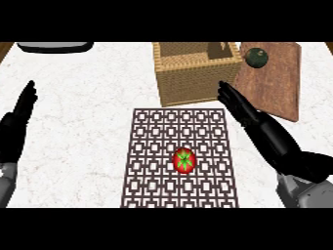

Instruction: Pick the tomato from the placemat and place it in the basket

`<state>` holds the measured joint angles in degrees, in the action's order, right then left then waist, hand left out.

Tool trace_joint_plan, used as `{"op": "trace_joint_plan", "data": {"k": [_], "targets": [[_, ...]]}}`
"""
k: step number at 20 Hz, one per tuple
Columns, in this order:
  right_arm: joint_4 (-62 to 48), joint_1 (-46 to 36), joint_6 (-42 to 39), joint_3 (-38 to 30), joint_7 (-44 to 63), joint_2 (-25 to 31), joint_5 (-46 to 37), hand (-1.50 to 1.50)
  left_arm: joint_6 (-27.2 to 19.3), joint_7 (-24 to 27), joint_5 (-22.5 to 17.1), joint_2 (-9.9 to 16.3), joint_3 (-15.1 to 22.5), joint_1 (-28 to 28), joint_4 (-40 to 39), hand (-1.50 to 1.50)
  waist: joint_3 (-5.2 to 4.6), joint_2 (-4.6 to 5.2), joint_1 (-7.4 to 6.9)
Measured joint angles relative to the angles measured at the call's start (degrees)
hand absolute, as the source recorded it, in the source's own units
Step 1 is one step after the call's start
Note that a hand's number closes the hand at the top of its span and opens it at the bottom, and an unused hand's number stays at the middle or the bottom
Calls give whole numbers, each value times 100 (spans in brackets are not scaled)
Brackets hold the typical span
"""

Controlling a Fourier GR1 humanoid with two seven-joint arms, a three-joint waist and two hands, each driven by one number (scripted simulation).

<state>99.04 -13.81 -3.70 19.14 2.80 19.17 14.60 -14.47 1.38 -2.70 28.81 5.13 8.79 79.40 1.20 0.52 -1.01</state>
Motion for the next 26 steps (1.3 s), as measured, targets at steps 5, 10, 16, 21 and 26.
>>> {"op": "trace_joint_plan", "data": {"k": [5,10,16,21,26], "targets": [[-929,-309,-1075,32,-648,-484,948,150,201,-276,-96,-155,139,221,-30,0,-59,82,-146],[-902,-476,-2367,281,-1885,-1172,1695,-150,412,-622,-294,-455,374,304,-111,0,-50,112,-183],[-1091,-49,-2575,298,-3429,-1352,525,-150,408,-1167,-358,-598,406,357,-59,0,-97,-14,34],[-1011,-487,-2098,-223,-3355,-413,-714,-150,447,-1220,-393,-578,349,327,-104,0,-119,-59,120],[-986,-1113,-2480,-390,-3233,820,-1648,-150,510,-1242,-386,-588,351,398,-172,0,-126,-57,113]]}}
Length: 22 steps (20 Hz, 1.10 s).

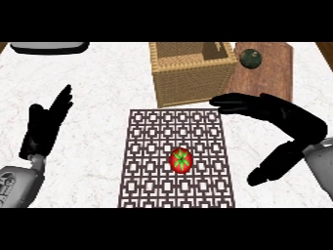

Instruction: Pick the tomato from the placemat and place it in the basket

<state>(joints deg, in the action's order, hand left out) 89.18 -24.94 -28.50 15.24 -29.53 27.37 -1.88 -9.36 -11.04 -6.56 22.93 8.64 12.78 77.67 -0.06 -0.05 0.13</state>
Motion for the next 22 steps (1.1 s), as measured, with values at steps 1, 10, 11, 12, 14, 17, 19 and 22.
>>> {"op": "trace_joint_plan", "data": {"k": [1,10,11,12,14,17,19,22], "targets": [[-35,-108,-185,28,-13,234,-134,-150,12,-15,-4,9,-9,14,18,0,0,3,-23],[-238,-693,-900,487,70,1248,-600,-150,58,-23,88,-112,-47,68,-49,0,5,16,-67],[-290,-724,-916,488,33,1314,-604,-150,59,9,120,-141,-34,25,-55,0,6,17,-68],[-364,-779,-930,475,29,1339,-601,-150,58,-21,135,-162,-43,21,-28,0,6,17,-69],[-353,-746,-934,517,75,1341,-606,-150,-2,-94,222,-248,-13,45,18,0,7,13,-57],[-538,-723,-817,551,-34,1231,-712,-150,73,-170,232,-221,-91,5,125,0,7,13,-65],[-646,-681,-699,567,-97,1098,-831,-150,82,-129,310,-281,-106,25,54,0,7,13,-56],[-859,-727,-524,532,-106,804,-1004,-150,179,-167,336,-305,-181,2,106,0,8,13,-56]]}}
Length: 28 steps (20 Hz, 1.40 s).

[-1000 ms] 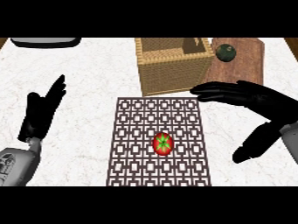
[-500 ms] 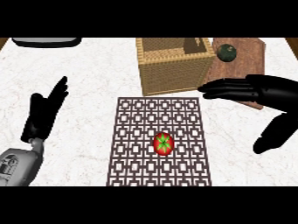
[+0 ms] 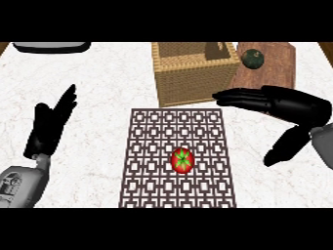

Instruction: Pick the tomato from the placemat and place it in the basket

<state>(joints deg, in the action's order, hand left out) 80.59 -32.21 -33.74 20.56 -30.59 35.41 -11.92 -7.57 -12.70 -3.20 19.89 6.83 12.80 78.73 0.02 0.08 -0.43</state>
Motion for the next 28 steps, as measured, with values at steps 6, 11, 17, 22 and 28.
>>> {"op": "trace_joint_plan", "data": {"k": [6,11,17,22,28], "targets": [[-241,69,205,18,-76,-451,-426,-150,79,47,124,-151,-158,88,-176,0,-1,-3,15],[-548,39,259,178,-109,-915,-760,-150,192,64,196,-188,-233,-31,-74,0,-1,-3,0],[-770,155,406,279,-255,-1328,-1231,-150,355,100,271,-212,-420,-52,-79,0,-2,-5,10],[-1005,189,561,285,-331,-1752,-1615,-150,393,44,396,-317,-507,-45,-20,0,-1,-5,16],[-1235,221,648,223,-484,-2081,-2011,-150,513,1,496,-393,-632,-96,61,0,-2,-6,18]]}}
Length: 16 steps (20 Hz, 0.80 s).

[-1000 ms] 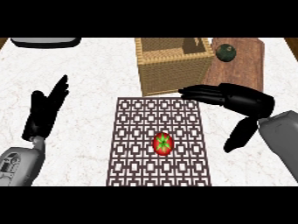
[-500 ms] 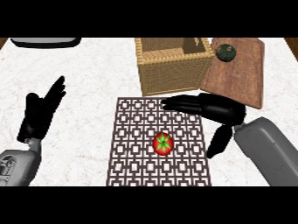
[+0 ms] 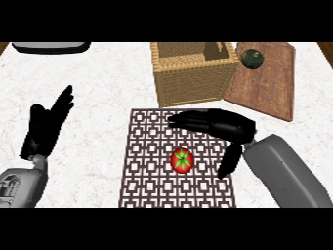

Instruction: Pick the tomato from the placemat and place it in the basket

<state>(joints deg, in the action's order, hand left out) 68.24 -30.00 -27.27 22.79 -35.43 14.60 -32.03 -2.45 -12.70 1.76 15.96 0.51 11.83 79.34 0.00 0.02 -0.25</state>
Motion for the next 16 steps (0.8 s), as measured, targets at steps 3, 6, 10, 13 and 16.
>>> {"op": "trace_joint_plan", "data": {"k": [3,6,10,13,16], "targets": [[-135,-28,20,-12,-17,-165,-164,-150,-66,-4,130,-160,36,29,-52,0,-1,0,3],[22,88,-22,14,106,-355,-301,-150,-68,-117,225,-207,30,-5,78,0,0,-2,8],[59,216,-52,5,114,-464,-526,-150,24,69,268,-255,-87,-3,-91,0,0,-2,13],[-61,240,-52,48,146,-606,-720,-150,100,50,275,-253,-151,0,-51,0,-1,-1,8],[-296,185,-34,16,96,-738,-868,-150,139,39,330,-268,-207,135,-170,0,0,1,8]]}}
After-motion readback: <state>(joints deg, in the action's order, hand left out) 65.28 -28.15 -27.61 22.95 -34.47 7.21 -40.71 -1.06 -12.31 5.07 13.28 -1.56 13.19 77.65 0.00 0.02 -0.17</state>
